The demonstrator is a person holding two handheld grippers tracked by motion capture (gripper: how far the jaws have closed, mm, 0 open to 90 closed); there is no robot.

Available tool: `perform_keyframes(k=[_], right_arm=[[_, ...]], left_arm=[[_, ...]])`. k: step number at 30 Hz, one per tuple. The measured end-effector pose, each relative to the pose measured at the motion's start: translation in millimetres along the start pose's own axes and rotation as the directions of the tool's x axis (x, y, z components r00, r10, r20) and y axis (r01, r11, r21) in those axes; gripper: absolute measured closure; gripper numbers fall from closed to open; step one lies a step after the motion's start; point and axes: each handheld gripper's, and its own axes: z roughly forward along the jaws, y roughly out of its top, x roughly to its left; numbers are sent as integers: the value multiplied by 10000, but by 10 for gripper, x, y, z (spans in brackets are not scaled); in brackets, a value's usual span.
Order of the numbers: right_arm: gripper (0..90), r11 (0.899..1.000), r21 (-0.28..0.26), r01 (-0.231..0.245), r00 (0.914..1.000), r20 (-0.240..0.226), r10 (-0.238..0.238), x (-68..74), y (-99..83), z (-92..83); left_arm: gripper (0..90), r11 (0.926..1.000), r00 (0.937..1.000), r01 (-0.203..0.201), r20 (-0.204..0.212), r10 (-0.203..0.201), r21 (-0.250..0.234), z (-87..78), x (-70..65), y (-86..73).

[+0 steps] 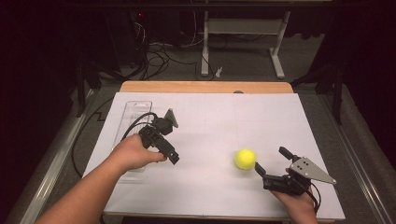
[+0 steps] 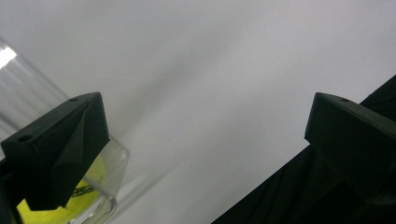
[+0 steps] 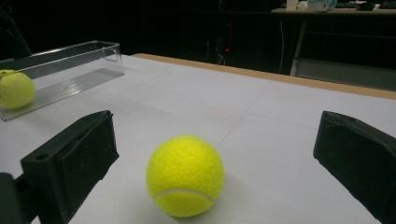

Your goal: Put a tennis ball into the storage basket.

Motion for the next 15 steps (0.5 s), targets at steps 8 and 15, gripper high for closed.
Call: perform_keyframes(k=[8,15], right_arm=[[1,10000,32,33,10000,52,-33,-9,3,29],[1,9999,49,90,10000,6,-90,17,-7,31]], left_arm=[[9,9991,9991,-407,74,406,143,62,-178,114],[8,9989,9989,-441,140,439,146,65,-211,106]])
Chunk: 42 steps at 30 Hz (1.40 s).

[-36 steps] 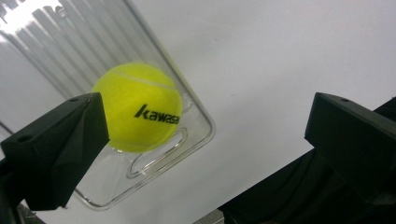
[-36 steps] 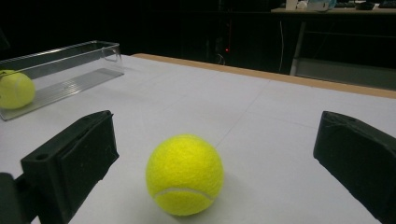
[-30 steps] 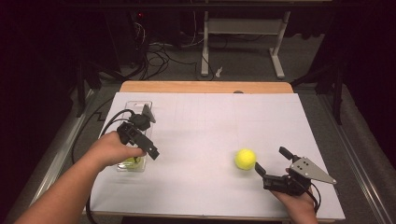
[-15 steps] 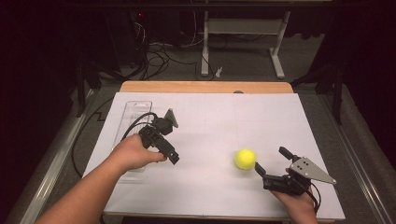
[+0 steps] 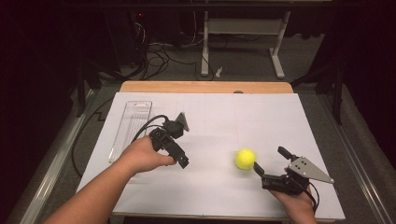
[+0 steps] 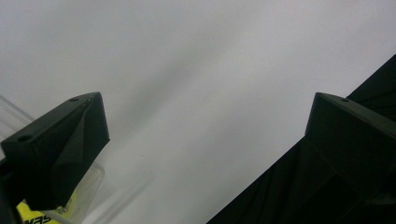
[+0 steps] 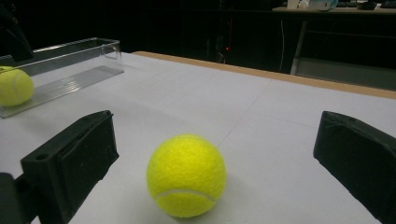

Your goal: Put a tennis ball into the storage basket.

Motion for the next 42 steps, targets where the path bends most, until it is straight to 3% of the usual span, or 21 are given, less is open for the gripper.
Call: perform_keyframes(k=[4,24,30,34,42], right_arm=[[1,9999,-123,-26,10000,-11,26,15,19,-2],[1,9992,314,259,9997,-31,-258,177,202,141],[1,9987,476,208,9997,-147,-202,185,259,216],[1,9973,583,451,9988,-232,-438,216,295,297],[1,9939,988,491,9987,-155,-478,217,261,441]], left_arm=[[8,10000,10000,65,15,-65,50,-24,5,-4],[8,10000,9994,80,324,-78,-48,9,51,2],[9,10000,9995,38,316,-37,-34,25,47,1],[9,10000,9994,53,350,-54,27,32,56,-8],[11,9999,9994,140,320,-140,-5,25,89,-27]])
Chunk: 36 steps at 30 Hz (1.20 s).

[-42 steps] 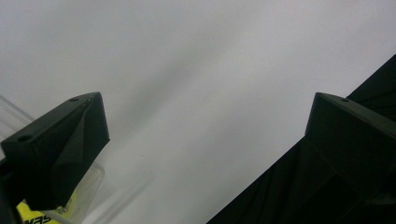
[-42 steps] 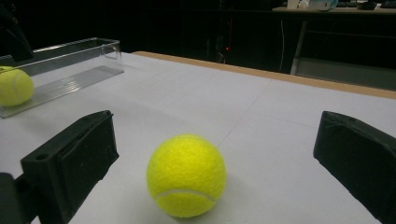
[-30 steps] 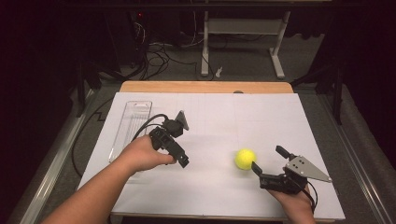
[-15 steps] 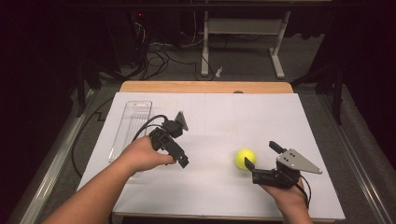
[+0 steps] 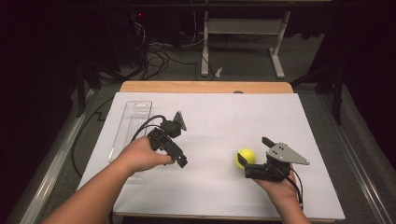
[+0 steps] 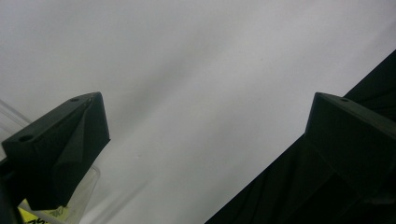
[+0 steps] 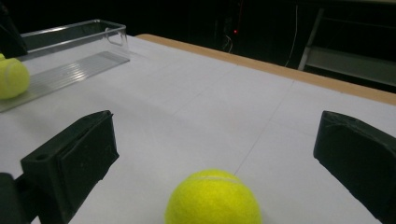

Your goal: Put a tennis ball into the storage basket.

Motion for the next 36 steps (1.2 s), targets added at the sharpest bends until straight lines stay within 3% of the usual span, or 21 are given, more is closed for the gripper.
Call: perform_keyframes(k=[15,21,23,27,30,36], right_arm=[[1,9899,1397,-251,9997,87,241,-23,-173,235],[1,9785,2015,-434,9990,24,438,-40,-232,282],[2,9702,2379,-455,9989,-1,469,-46,-255,304],[12,9638,2619,-502,9986,-16,525,-48,-274,314],[40,9547,2920,-570,9982,-10,599,-56,-304,320],[117,9461,3154,-729,9969,-51,785,-74,-325,327]], left_arm=[[15,10000,10000,22,60,-22,8,19,17,-7],[15,10000,10000,18,71,-18,1,15,21,-11],[15,10000,9999,32,98,-32,-16,10,26,-15],[16,10000,9999,59,143,-58,-68,1,32,-23],[16,10000,9999,58,127,-57,-73,0,33,-25],[16,10000,9999,64,89,-64,-60,2,26,-29]])
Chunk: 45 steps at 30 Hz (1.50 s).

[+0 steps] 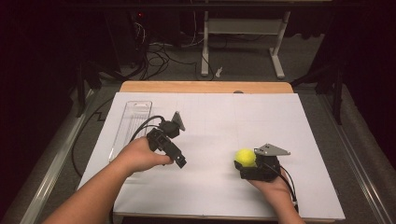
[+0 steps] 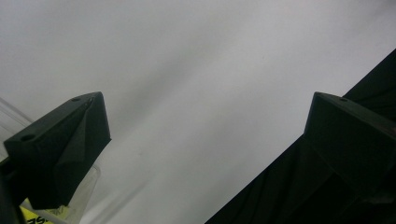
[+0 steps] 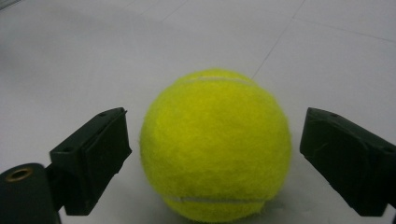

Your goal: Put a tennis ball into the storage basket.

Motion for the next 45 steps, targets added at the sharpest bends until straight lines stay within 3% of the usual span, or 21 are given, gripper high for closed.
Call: perform_keyframes(k=[11,25,36,45], right_arm=[[259,9997,219,96,9999,-112,-94,2,-22,8],[276,9998,195,72,9999,-147,-69,2,-22,-9],[278,9984,-571,27,10000,-56,-31,7,5,-125],[277,9902,-1381,189,9998,-21,-193,34,20,-222]], left_arm=[[16,10000,10000,22,10,-23,57,5,4,-1],[16,10000,10000,42,-21,-42,70,10,5,0],[17,10000,10000,46,25,-46,54,-1,9,-4],[17,10000,10000,77,18,-77,39,-25,14,-23]])
